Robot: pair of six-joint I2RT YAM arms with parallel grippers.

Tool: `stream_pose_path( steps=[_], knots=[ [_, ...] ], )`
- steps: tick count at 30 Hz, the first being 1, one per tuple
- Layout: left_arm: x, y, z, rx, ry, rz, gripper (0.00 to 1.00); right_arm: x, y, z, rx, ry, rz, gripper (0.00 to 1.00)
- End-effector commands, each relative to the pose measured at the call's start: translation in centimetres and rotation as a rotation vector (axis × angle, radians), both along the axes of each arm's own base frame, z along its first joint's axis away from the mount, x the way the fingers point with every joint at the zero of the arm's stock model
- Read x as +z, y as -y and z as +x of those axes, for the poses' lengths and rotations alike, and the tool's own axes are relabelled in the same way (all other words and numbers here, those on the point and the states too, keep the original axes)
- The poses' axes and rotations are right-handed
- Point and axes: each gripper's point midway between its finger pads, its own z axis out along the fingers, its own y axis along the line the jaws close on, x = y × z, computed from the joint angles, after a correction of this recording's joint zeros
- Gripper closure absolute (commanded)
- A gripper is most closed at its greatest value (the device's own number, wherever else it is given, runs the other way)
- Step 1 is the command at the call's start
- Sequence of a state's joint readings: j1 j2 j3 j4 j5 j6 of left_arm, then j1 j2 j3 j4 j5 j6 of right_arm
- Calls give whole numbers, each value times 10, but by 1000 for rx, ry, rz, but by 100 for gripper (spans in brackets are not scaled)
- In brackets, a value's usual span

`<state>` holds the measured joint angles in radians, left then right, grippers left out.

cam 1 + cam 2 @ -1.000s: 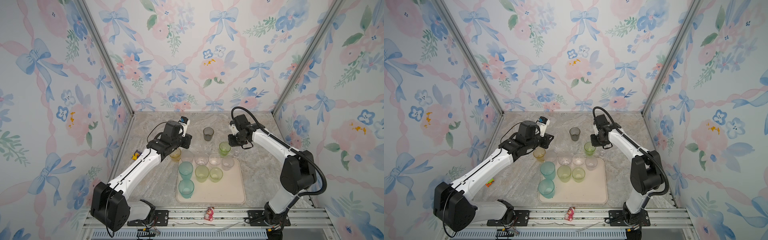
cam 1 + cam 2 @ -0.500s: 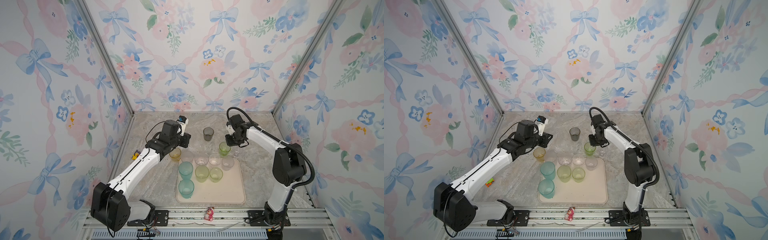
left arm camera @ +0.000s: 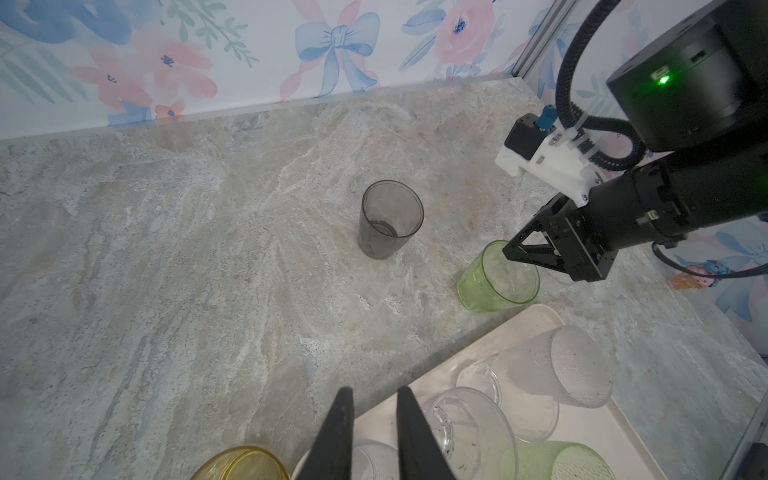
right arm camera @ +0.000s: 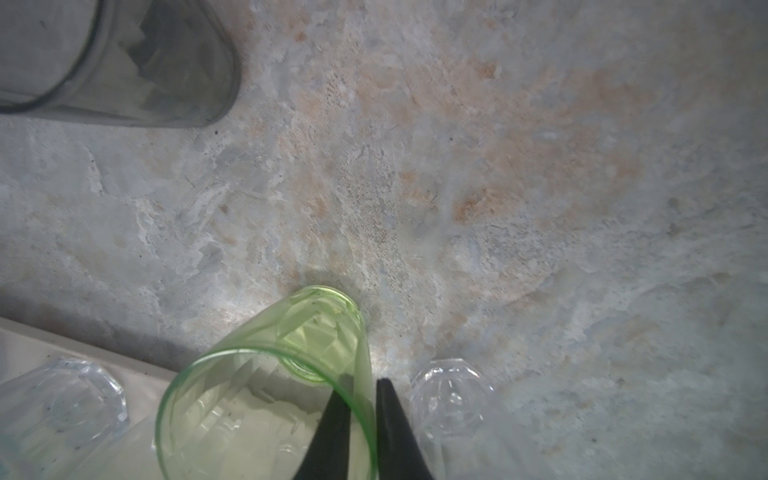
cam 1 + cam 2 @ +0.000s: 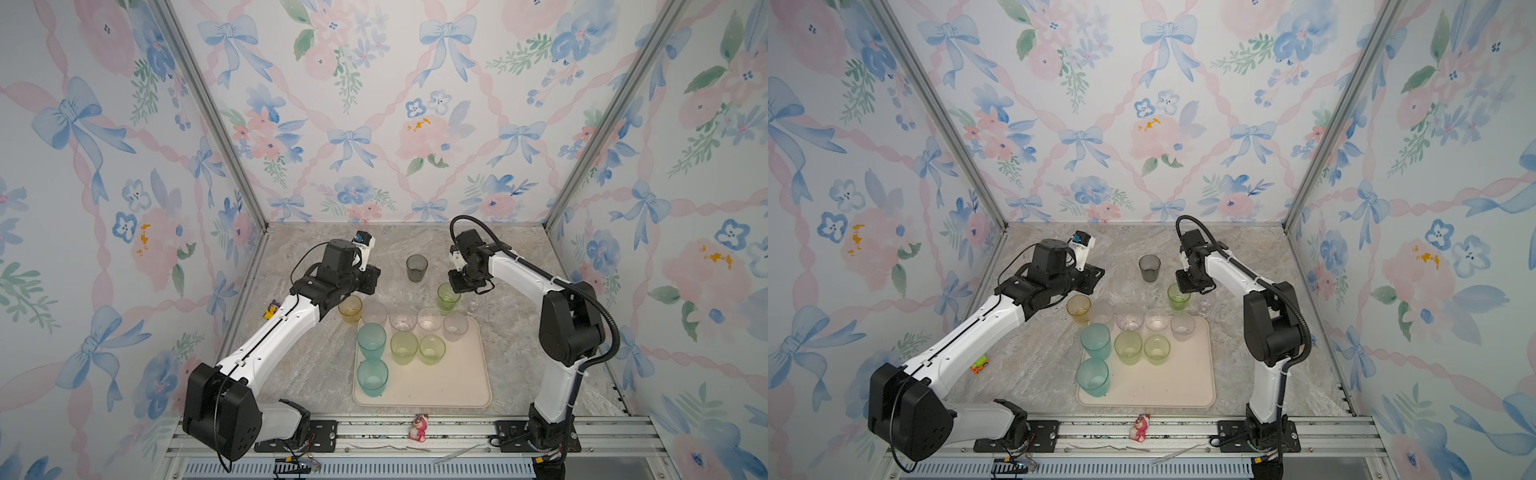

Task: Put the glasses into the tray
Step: 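Close the right gripper on the clear green cup, then lift and carry the clear green cup with the right gripper over the tray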

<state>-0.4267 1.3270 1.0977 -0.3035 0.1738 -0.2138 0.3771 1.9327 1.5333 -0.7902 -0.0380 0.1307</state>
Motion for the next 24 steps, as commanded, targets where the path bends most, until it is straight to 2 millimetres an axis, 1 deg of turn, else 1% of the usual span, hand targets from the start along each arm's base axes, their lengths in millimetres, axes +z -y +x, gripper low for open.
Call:
stream_pose_path(
  steps=[1, 8, 12, 15, 17, 19, 21, 23, 24],
  knots=[
    [-3, 0, 2, -12, 0, 0, 78, 2, -9, 1, 21, -6, 10, 89],
    [-5, -2, 2, -11, -4, -1, 78, 5, -13, 3, 32, 4, 6, 97],
    [-10, -2, 0, -11, -16, 2, 78, 17, -16, 7, 30, 52, 8, 98],
    [-17, -4, -1, -4, -30, 9, 79, 38, -19, 10, 21, 118, 32, 98],
    [-20, -6, -3, 1, -33, 12, 79, 58, -18, 9, 13, 174, 42, 98],
    [-20, -8, -4, 9, -32, 15, 79, 79, -15, 3, 11, 221, 46, 98],
    [-21, -10, -6, 15, -29, 20, 79, 101, -10, -7, 12, 265, 46, 98],
    [-21, -12, -6, 23, -25, 25, 79, 125, -5, -26, 16, 306, 46, 98],
    [-21, -13, -6, 28, -23, 28, 79, 133, -3, -36, 22, 316, 42, 98]
  ],
)
